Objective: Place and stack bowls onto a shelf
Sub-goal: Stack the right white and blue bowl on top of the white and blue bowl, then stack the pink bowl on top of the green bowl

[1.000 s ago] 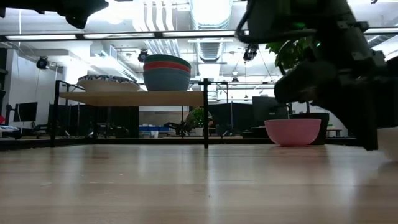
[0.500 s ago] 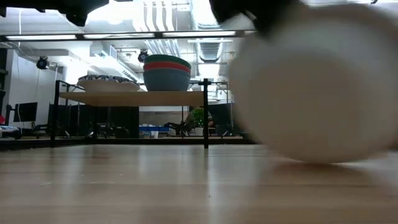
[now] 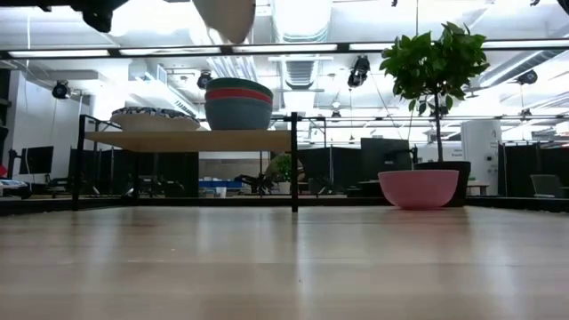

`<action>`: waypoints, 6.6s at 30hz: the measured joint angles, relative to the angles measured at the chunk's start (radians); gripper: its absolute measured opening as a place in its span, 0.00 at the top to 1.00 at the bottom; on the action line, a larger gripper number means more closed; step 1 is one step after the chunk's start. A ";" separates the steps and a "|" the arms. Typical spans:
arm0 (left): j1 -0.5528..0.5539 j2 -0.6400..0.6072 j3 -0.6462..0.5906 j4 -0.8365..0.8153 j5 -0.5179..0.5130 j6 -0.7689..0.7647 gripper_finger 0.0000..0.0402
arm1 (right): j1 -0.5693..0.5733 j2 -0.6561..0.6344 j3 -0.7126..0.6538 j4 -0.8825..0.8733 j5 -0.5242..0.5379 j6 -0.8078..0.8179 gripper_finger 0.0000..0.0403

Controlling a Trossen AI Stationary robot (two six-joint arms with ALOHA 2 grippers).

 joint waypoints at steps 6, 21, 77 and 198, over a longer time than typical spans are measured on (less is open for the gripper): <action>0.000 -0.118 0.000 -0.027 0.001 -0.039 0.72 | -0.087 0.027 0.026 0.166 0.020 -0.265 0.98; 0.000 -0.231 -0.002 -0.061 0.008 -0.069 0.72 | -0.251 0.336 0.210 0.510 -0.080 -0.667 0.98; -0.002 -0.139 -0.048 -0.106 -0.284 -0.140 0.80 | -0.217 0.426 0.292 0.391 0.112 -0.615 0.86; -0.269 0.693 0.241 -0.363 -0.046 -0.473 1.00 | -0.418 -0.569 -1.136 -0.021 0.088 0.786 0.96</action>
